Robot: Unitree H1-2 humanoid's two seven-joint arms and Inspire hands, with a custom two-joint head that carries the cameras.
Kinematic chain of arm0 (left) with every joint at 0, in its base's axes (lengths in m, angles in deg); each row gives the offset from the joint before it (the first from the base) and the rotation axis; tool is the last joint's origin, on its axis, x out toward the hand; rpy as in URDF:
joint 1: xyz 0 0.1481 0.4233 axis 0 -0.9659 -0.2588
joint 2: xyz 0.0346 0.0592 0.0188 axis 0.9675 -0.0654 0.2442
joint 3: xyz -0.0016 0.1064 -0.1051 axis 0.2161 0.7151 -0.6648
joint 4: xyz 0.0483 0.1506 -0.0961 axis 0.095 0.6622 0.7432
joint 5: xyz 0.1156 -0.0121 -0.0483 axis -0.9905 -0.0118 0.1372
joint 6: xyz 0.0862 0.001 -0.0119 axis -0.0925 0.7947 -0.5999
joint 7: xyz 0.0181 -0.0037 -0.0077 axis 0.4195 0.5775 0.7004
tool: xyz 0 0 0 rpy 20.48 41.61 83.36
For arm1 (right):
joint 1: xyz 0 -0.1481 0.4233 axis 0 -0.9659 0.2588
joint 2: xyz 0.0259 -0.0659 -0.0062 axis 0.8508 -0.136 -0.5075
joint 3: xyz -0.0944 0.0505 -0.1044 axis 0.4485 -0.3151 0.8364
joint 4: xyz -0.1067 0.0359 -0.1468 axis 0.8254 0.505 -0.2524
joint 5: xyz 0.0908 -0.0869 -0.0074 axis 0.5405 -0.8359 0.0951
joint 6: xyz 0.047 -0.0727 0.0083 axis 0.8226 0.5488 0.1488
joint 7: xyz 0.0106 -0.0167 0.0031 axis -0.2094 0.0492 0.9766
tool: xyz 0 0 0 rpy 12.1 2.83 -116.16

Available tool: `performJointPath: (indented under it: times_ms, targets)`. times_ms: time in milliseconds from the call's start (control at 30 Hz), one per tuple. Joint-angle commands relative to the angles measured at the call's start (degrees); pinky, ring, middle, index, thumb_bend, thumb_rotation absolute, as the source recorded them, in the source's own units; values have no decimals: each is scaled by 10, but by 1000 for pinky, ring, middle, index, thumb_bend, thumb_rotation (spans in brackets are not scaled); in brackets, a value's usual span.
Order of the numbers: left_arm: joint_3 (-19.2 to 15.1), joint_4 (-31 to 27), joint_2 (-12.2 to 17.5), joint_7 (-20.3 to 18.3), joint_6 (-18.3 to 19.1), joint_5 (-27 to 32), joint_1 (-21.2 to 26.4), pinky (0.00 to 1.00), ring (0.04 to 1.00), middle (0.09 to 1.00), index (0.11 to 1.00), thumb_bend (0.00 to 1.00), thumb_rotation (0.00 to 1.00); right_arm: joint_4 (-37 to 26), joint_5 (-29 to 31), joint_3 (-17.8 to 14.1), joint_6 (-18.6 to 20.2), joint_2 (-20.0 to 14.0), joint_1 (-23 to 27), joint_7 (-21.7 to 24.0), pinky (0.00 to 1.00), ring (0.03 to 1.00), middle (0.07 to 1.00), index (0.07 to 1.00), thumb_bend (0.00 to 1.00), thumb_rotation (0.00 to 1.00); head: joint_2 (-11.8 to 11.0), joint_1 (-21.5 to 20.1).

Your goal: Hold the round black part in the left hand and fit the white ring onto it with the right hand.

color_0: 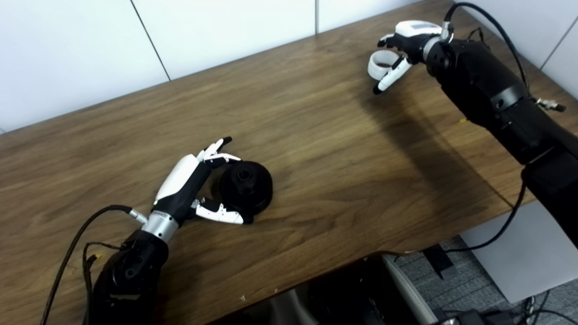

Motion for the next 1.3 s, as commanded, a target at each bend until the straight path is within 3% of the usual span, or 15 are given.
performJointPath:
  times_ms: [0,333,800,1067,1267]
  targets:
    - [-4,-15,2,5,3,0,9,1000,1000,1000,625,1000,234,-2,-7,-3,-11,-9,39,-17,779,919,917,919,887,388,0,2]
    - [-3,-13,0,11,-2,-2,7,1000,1000,1000,624,1000,262,24,-17,13,-24,-1,57,-33,863,993,930,923,874,336,2,8]
    - [-3,-17,0,10,1,-3,5,1000,1000,1000,620,1000,269,16,-25,28,-23,-4,66,-29,907,971,877,824,819,255,7,8]
    - [-3,-19,0,10,-1,-3,3,1000,1000,1000,620,1000,258,11,-35,32,-28,-10,65,-28,778,840,795,777,775,193,8,7]
    - [-4,-19,2,8,0,0,4,1000,1000,1000,622,1000,278,18,-54,45,-44,-18,68,-26,879,895,810,759,766,189,9,7]
